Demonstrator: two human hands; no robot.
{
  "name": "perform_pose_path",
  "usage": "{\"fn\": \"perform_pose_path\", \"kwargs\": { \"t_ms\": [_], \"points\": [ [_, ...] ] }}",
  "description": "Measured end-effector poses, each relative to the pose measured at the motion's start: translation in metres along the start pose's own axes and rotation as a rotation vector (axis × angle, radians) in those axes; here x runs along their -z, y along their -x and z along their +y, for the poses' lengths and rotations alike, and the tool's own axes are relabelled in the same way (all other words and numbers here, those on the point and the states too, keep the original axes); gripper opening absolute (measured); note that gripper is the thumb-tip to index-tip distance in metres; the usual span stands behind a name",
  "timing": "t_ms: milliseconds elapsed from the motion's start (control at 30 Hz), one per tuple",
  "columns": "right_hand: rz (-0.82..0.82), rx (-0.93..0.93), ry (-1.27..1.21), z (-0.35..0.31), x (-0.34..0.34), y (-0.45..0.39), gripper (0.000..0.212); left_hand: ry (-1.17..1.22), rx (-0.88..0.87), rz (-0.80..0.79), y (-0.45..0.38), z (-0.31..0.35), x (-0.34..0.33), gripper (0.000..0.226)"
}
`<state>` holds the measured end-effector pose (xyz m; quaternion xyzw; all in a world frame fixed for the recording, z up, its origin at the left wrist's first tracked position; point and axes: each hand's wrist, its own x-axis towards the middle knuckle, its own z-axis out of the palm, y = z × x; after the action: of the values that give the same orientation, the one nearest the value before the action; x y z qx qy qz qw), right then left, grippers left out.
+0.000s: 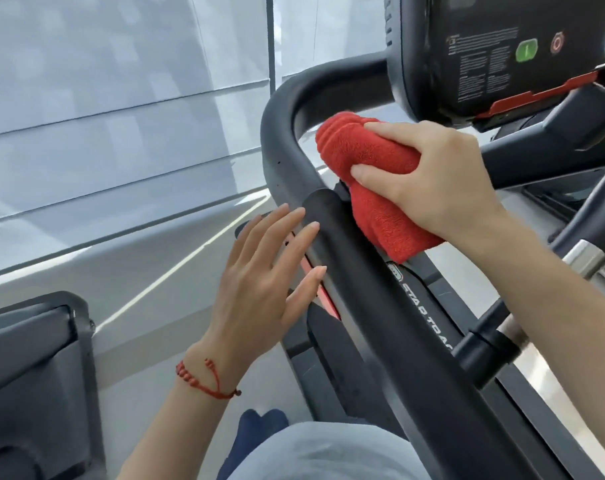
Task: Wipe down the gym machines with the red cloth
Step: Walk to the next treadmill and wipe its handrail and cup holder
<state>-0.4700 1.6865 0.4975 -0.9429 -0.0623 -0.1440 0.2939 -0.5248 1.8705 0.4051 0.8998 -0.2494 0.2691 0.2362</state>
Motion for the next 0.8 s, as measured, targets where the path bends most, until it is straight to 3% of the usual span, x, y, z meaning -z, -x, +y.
{"fn": "perform_pose_path", "kwargs": {
  "t_ms": [267,467,800],
  "points": [
    [-0.066,0.206,-0.013,-0.039,-0.009,0.013,0.053,-0.095,0.193,0.045,0.045,-0.007,0.038,0.041],
    [-0.103,0.271,-0.056,-0.083,-0.019,0.023,0.05,-0.133,0.243,0.106,0.082,-0.032,0.072,0.045],
    [-0.34,0.265,-0.172,-0.186,-0.141,0.097,0.051,-0.142,0.361,0.04,0.191,-0.109,0.142,0.042]
  ]
}}
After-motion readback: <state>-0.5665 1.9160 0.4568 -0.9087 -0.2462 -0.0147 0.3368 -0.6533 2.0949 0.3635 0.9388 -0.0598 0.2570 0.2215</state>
